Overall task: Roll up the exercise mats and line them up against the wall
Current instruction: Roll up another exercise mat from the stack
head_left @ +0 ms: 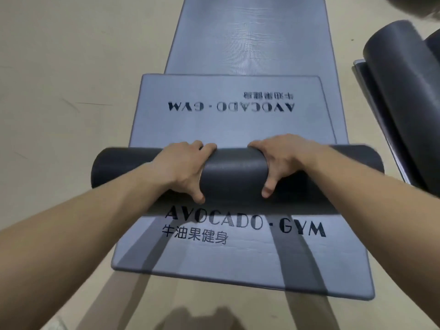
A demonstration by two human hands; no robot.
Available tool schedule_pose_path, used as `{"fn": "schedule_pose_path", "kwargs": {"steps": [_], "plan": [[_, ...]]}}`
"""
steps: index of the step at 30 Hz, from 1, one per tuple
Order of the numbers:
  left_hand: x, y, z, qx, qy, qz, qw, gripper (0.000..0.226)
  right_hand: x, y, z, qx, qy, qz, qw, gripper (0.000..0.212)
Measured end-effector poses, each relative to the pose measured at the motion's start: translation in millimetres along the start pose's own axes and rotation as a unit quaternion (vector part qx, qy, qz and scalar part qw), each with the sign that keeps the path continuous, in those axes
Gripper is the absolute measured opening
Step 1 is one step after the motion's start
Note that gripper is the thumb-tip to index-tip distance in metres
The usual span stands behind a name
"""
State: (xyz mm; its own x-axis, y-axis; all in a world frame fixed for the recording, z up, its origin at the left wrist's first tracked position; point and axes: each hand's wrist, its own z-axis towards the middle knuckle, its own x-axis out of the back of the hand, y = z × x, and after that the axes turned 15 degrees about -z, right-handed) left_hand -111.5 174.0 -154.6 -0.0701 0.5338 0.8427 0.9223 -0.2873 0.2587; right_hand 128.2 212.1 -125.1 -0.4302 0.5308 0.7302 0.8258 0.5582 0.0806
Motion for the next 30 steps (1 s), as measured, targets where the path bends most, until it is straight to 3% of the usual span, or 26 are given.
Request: {"fn": "schedule_pose_path", "kwargs": {"steps": [1, 3, 5, 7, 10, 12, 17, 19, 23, 27, 30], "plan": [[-0.2, -1.5, -4.2, -0.004, -0.042, -0.004, 0.999, 0.136, -11.9, -5.8, -7.6, 0.008, -0.008, 0.026, 1.0, 0.128], [2.4, -5.2, -9.4, 0.005, -0.097, -0.033, 0.995, 0.136, -45.0, -20.2, -26.9, -0.029, 0.065, 0.018, 0.997, 0.14], [9.6, -8.0, -6.0, 0.021, -0.121, -0.074, 0.99, 0.134, -83.6, -37.8, -46.0, -0.085, 0.165, -0.053, 0.981, 0.151], [9.7, -6.3, -3.7, 0.029, -0.11, -0.07, 0.991, 0.137, -100.4, -41.5, -47.4, -0.095, 0.2, -0.087, 0.971, 0.149], [-23.7, 4.6, -26.8, 0.027, 0.044, 0.04, 0.998, 0.141, -79.2, -25.8, -35.1, -0.075, 0.205, -0.068, 0.973, 0.141], [-37.0, 6.6, -36.9, 0.008, 0.104, 0.06, 0.993, 0.138, -62.2, -16.0, -31.4, -0.06, 0.176, -0.048, 0.981, 0.143], [7.4, -8.5, -6.9, 0.002, 0.029, 0.002, 1.0, 0.137, -79.5, -26.2, -28.0, -0.12, 0.215, -0.088, 0.965, 0.147], [4.9, -6.3, -4.6, 0.015, 0.036, 0.024, 0.999, 0.139, -76.1, -23.1, -25.3, -0.118, 0.239, -0.099, 0.959, 0.139], [-1.7, 0.0, -11.8, 0.031, 0.072, 0.04, 0.996, 0.134, -32.5, -4.7, -21.8, -0.067, 0.175, -0.087, 0.978, 0.125], [15.7, -3.9, -8.8, 0.045, -0.063, -0.052, 0.996, 0.131, -19.4, -0.5, -26.5, -0.017, 0.065, -0.01, 0.998, 0.131], [26.3, -8.3, 2.1, 0.059, -0.115, -0.133, 0.983, 0.122, -38.7, -14.0, -34.7, -0.055, 0.127, -0.042, 0.989, 0.137]]}}
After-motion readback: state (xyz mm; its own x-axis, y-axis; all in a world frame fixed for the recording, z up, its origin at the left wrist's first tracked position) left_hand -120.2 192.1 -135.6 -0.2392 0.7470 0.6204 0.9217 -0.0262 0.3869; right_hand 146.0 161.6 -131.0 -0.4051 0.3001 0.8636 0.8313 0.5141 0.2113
